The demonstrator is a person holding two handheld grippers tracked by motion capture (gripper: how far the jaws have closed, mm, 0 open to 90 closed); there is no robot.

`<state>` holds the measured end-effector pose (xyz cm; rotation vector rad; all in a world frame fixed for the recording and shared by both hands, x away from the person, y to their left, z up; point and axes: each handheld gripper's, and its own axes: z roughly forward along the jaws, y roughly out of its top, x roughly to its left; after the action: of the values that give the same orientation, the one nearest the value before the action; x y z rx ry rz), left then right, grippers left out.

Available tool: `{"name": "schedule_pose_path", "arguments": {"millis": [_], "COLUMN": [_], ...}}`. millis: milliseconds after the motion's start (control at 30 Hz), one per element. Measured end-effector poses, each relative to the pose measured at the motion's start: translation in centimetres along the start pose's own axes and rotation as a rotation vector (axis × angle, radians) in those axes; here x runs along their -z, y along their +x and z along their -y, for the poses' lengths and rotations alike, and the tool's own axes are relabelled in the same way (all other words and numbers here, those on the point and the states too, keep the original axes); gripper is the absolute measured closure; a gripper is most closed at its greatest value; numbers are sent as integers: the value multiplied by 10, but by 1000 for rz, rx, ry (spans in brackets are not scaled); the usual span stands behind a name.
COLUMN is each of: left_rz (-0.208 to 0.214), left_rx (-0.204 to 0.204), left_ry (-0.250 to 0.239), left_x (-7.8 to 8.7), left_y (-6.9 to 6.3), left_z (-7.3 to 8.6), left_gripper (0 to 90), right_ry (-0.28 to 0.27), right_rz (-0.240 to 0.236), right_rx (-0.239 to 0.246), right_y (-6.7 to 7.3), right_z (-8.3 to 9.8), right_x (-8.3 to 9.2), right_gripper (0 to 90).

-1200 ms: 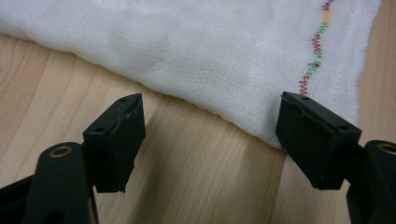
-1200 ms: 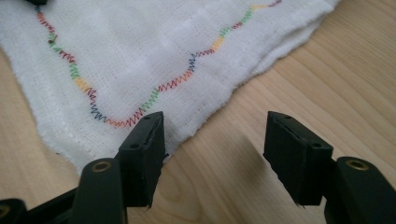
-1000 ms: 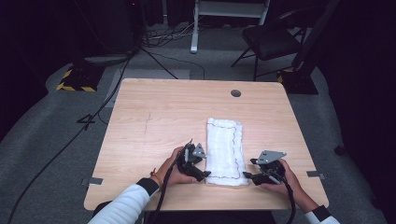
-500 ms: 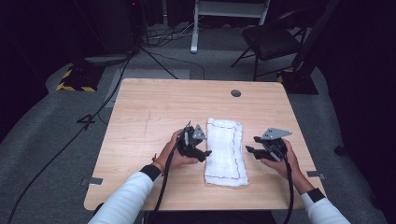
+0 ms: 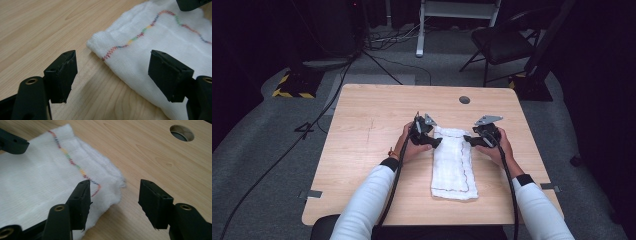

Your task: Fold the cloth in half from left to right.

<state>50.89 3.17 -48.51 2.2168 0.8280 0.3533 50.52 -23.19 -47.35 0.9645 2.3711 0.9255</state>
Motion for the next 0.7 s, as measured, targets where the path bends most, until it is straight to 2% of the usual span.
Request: {"name": "schedule_pose_path", "arguments": {"millis": [67,100,133,200,233,300,333,400,467,533,567,600,633,700], "left_rz": [-2,-5,-1,-3,-11,-15,-38,-39,-9,-5,17,17,60,71], "left_rx": [20,26,40,42,59,55,36,27,27,11,0,0,21,14], "left_ry": [5,5,2,-4,-14,-1,30,38,45,44,46,46,51,49], "left_x": [-10,-12,-13,-14,-16,-17,-22,-24,-27,-28,-28,-28,-28,-28], "left_y": [2,3,3,5,7,9,11,12,14,14,16,16,21,21], "left_z": [-3,-4,-6,-7,-10,-11,-11,-11,-11,-10,-11,-11,-10,-11], "left_gripper": [231,231,231,231,232,239,238,235,247,261,265,285,302,313], "right_ry": [11,14,17,31,32,42,53,52,50,50,39,31,27,35], "right_rz": [0,-11,-16,-19,-26,-19,-17,-23,-56,-67,-125,-150,-157,-178], "right_rx": [-5,-23,-25,-29,-37,-38,-35,-40,-59,-62,-89,-97,-100,-97], "right_y": [-3,-5,-5,-5,-5,-5,-4,-4,-7,-9,-13,-15,-16,-16], "right_z": [-1,-2,-2,-4,-4,-6,-7,-7,-7,-7,-6,-5,-4,-5], "right_x": [-6,-9,-12,-18,-20,-24,-27,-29,-31,-31,-33,-33,-34,-34], "right_gripper": [457,457,457,456,455,451,444,447,484,491,586,596,599,649]}}
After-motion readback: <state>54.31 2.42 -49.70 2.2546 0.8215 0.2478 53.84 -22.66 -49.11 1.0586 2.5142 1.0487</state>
